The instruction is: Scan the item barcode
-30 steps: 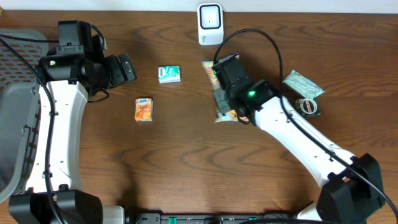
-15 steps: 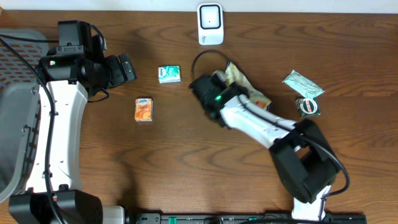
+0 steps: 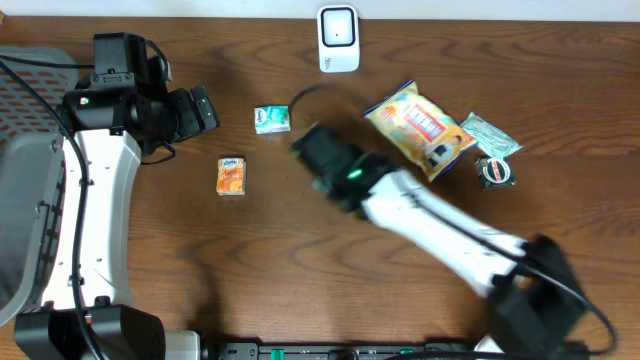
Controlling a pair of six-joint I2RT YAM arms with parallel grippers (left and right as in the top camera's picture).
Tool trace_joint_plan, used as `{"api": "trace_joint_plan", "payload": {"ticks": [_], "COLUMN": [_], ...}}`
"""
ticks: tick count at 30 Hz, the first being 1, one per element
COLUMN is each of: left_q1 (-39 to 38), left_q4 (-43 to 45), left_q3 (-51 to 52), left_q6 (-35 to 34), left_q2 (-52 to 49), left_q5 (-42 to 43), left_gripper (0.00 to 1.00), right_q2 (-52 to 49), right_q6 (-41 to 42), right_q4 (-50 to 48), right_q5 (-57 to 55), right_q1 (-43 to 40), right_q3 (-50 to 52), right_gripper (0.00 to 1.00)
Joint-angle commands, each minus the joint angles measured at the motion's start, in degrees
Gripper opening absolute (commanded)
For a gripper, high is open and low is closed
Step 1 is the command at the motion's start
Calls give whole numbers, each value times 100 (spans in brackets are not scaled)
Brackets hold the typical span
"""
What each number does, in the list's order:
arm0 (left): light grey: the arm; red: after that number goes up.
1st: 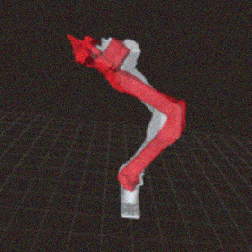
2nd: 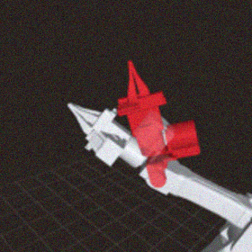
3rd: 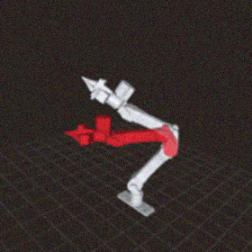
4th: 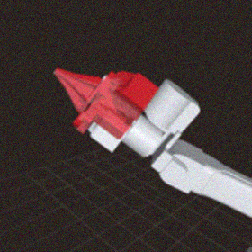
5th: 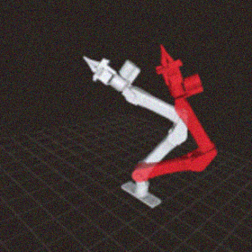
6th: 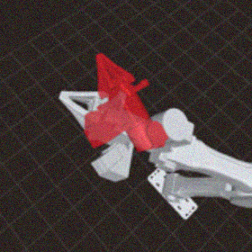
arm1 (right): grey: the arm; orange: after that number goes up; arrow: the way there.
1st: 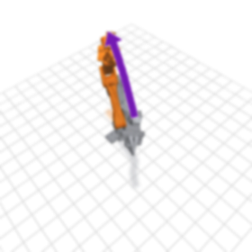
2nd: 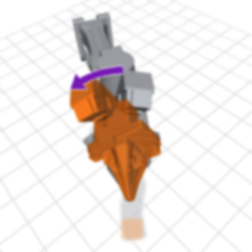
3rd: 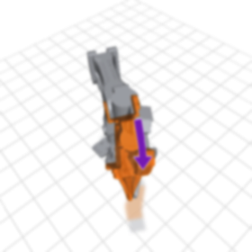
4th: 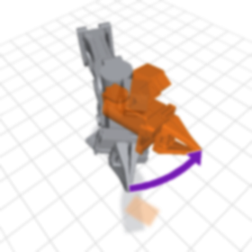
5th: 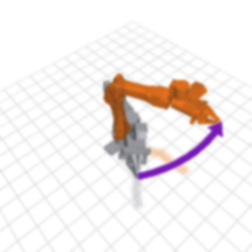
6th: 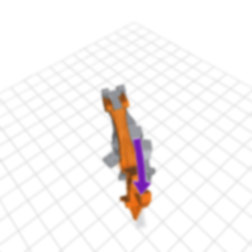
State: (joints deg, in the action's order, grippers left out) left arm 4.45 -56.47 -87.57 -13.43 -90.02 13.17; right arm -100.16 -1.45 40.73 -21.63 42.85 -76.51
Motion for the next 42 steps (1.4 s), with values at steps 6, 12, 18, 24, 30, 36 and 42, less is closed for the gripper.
{"api": "trace_joint_plan", "payload": {"ticks": [6,12,18,24,30,36,42], "left_q1": [9,9,9,9,9,9,9], "left_q4": [-4,-7,-4,-4,-4,-7,-7], "left_q3": [13,13,13,13,13,13,13], "left_q6": [74,74,76,76,74,74,74], "left_q2": [-33,-33,-33,-33,-33,-33,-33], "left_q5": [-39,-39,-39,-39,-39,-39,-39], "left_gripper": [98,98,98,98,98,98,98], "right_q2": [256,-310,-339,-1174,-1757,-1755,-1746], "right_q6": [581,94,164,116,118,114,815], "right_q4": [116,-199,-848,-1327,-1663,-1556,-1582], "right_q5": [1696,2057,3930,4529,4669,4905,5941], "right_q1": [-2188,-2918,-3947,-4341,-4395,-4393,-4393], "right_q3": [-162,-164,-175,-175,-177,-177,-177], "right_gripper": [38,66,71,71,66,38,9]}}
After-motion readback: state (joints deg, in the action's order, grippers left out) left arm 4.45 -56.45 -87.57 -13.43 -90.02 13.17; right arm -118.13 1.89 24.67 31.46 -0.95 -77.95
